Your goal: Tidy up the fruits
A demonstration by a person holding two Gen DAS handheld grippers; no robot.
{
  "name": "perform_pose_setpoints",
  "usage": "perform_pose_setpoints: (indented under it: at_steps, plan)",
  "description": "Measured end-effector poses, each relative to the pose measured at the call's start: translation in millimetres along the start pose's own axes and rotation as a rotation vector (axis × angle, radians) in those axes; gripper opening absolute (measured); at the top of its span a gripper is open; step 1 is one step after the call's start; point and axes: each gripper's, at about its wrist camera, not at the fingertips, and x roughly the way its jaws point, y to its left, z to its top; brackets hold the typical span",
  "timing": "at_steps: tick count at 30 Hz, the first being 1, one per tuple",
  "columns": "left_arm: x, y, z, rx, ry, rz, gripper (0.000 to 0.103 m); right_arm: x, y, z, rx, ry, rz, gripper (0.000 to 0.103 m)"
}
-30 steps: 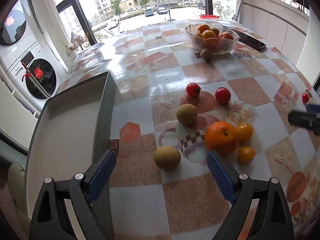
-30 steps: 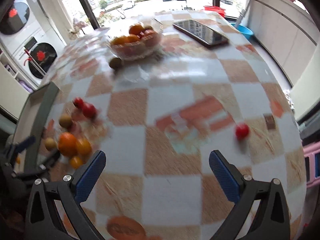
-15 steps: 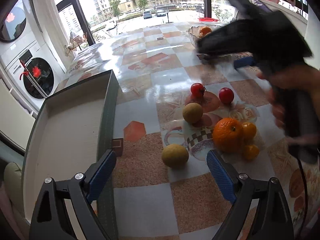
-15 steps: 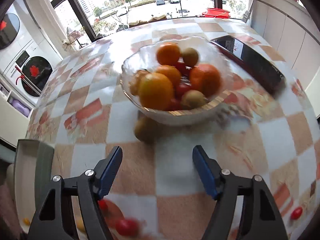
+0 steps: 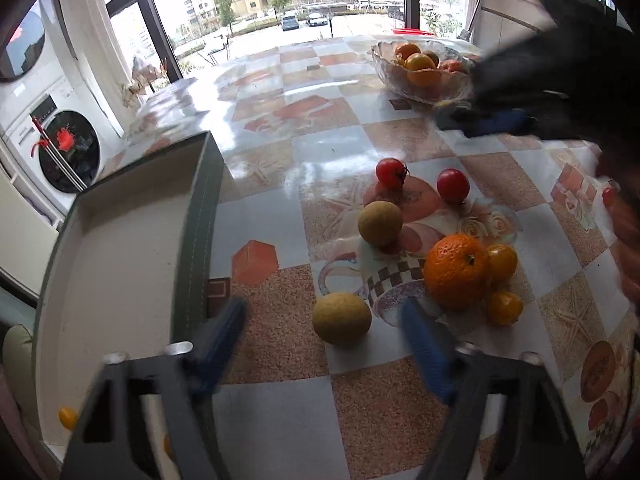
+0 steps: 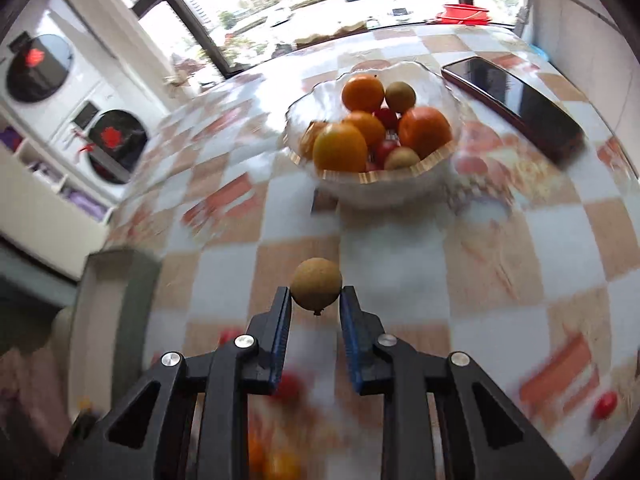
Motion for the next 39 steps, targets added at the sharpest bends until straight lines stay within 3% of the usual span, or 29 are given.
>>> perform_pose_setpoints:
  at_steps: [3, 5, 6, 7, 10, 15, 26, 33, 39]
  plan:
    - [1.0, 3.0, 0.7, -0.022, 0.008, -0.012, 0.073, -30.7, -7.7, -28.4, -0.02, -0.01, 0.029, 0.027]
    - [-0.6, 3.0, 0.4, -0.037, 0.01, -0.054, 0.052, -42.9, -11.8, -43.4, -0.018, -0.019, 0.037, 0.027]
    - [-1.1, 1.9, 0.1, -0.041, 0.013, -0.095, 0.036, -49.6, -15.3, -50.9, -0.017, -0.023, 0.039, 0.027]
    - [-2.0, 0.1, -0.1, -0.041, 0.011, -0.098, 0.03, -56.5, -18.7, -61.5, -0.018, -0.031, 0.034, 0.027]
    - [-4.6, -3.8, -4.2, -0.043, -0.01, -0.09, 0.029, -70.4, -26.7, -85.6, -0.023, -0.041, 0.015, 0.027]
    - [-16.7, 4.9, -16.3, -0.123, -0.003, -0.138, 0.029, -84.8, -34.4, -116.7, -0.024, -0.038, 0.016, 0.027]
    - [-73.3, 19.0, -51.0, -0.164, -0.086, -0.077, 0.029, -88.8, -24.7, -149.4, -0.073, -0.009, 0.015, 0.027]
    - [-95.2, 53.8, -65.3, -0.205, -0.13, 0.015, 0.029, -81.4, 11.1, -153.9, -0.152, 0.016, 0.044, 0.027]
    - [-92.0, 96.8, -77.1, -0.273, -0.098, 0.101, 0.029, -70.8, 67.0, -146.6, -0.259, 0.034, 0.102, 0.027]
